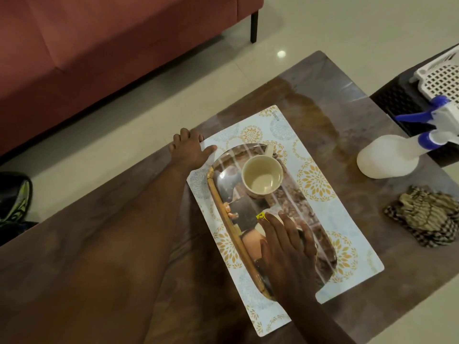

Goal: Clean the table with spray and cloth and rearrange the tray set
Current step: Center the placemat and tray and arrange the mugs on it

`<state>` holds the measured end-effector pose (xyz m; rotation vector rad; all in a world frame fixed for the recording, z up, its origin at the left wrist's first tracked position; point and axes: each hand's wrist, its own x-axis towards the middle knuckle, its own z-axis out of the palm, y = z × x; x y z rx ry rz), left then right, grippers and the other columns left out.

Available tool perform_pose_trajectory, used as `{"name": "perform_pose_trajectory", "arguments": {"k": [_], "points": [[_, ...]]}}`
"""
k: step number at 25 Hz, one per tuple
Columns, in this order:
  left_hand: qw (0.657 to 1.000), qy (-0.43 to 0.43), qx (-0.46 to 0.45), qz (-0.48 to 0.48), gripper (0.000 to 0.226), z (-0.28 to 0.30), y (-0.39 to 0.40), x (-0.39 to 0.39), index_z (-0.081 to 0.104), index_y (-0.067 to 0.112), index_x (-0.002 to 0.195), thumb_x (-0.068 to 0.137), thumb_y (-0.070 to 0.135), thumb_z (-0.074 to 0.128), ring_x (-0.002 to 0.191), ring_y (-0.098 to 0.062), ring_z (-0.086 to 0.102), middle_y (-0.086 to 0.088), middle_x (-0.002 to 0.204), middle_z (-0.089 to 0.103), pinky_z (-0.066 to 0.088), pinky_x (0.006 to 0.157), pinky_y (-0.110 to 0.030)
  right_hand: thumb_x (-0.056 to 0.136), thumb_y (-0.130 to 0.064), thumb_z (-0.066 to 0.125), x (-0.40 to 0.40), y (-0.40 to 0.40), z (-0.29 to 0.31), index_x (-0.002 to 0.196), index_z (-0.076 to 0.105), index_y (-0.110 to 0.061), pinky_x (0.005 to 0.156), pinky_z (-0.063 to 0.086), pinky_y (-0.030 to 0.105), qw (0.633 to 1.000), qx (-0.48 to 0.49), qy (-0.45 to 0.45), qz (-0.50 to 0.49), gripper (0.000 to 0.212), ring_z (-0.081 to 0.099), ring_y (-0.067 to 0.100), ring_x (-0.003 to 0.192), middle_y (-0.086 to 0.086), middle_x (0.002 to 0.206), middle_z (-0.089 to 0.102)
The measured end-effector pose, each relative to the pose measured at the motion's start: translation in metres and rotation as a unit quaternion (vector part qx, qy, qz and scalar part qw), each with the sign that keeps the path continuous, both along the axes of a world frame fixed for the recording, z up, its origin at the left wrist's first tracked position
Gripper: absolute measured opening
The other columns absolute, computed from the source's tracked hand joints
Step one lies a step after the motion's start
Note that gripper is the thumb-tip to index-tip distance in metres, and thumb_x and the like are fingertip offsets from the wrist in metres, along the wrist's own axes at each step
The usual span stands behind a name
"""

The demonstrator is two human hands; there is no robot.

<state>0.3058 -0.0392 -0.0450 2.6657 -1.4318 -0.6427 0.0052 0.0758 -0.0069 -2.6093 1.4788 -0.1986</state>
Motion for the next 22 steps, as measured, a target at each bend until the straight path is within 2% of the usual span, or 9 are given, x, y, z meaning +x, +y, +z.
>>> {"name": "perform_pose_trajectory", "arguments": {"k": [5, 9, 13, 15, 18, 22], "points": [[0.997, 0.071, 0.003, 0.010, 0.041, 0.008, -0.005, 0.010, 0.041, 0.016, 0.106, 0.091, 0.049, 0.061, 0.095, -0.029, 0.060, -0.004, 0.101, 0.062, 0.031, 0.091, -0.039, 0.091, -0.028, 0.044, 0.001, -0.001, -0.001, 0.123, 0.059, -0.018, 0.103, 0.029, 0.047, 1.000, -0.008, 0.001, 0.006, 0.037, 0.049, 0.024, 0.126, 0.002, 0.129, 0.060], [0.993, 0.105, -0.062, 0.004, 0.035, 0.013, 0.007, 0.006, 0.062, 0.005, 0.118, 0.095, 0.031, 0.063, 0.107, -0.031, 0.060, -0.014, 0.117, 0.067, 0.032, 0.075, -0.027, 0.092, -0.029, 0.041, 0.002, 0.000, -0.003, 0.121, 0.060, -0.016, 0.102, 0.031, 0.049, 1.000, -0.001, -0.012, 0.005, 0.037, 0.050, 0.026, 0.124, 0.004, 0.126, 0.061], [0.989, 0.121, -0.077, 0.042, 0.029, 0.014, 0.028, 0.009, 0.067, 0.003, 0.111, 0.096, 0.027, 0.063, 0.099, -0.029, 0.063, -0.012, 0.107, 0.070, 0.034, 0.073, -0.026, 0.091, -0.027, 0.045, -0.003, -0.001, -0.003, 0.119, 0.060, -0.016, 0.103, 0.031, 0.048, 0.999, -0.014, -0.003, 0.040, 0.034, 0.052, 0.025, 0.123, 0.003, 0.121, 0.063], [0.985, 0.134, -0.066, 0.086, 0.032, 0.011, 0.048, 0.017, 0.066, 0.003, 0.117, 0.096, 0.028, 0.062, 0.101, -0.026, 0.063, -0.007, 0.111, 0.068, 0.038, 0.075, -0.027, 0.090, -0.027, 0.046, -0.003, -0.004, -0.003, 0.118, 0.060, -0.017, 0.103, 0.031, 0.048, 0.997, -0.011, -0.009, 0.075, 0.033, 0.052, 0.024, 0.122, 0.003, 0.119, 0.064], [0.972, 0.148, -0.035, 0.178, 0.048, 0.005, 0.091, 0.032, 0.058, 0.004, 0.132, 0.096, 0.036, 0.061, 0.116, -0.034, 0.060, -0.015, 0.132, 0.063, 0.047, 0.090, -0.037, 0.088, -0.025, 0.052, 0.000, -0.014, -0.002, 0.116, 0.060, -0.019, 0.104, 0.033, 0.049, 0.990, -0.005, -0.023, 0.143, 0.029, 0.050, 0.021, 0.122, 0.000, 0.118, 0.064], [0.939, 0.183, -0.082, 0.280, 0.040, 0.004, 0.164, 0.043, 0.064, 0.004, 0.123, 0.095, 0.033, 0.063, 0.106, -0.034, 0.065, -0.016, 0.120, 0.069, 0.047, 0.079, -0.036, 0.088, -0.022, 0.053, 0.015, -0.028, 0.000, 0.114, 0.059, -0.023, 0.107, 0.031, 0.045, 0.968, -0.008, -0.031, 0.248, 0.027, 0.048, 0.018, 0.123, -0.005, 0.117, 0.061]]}}
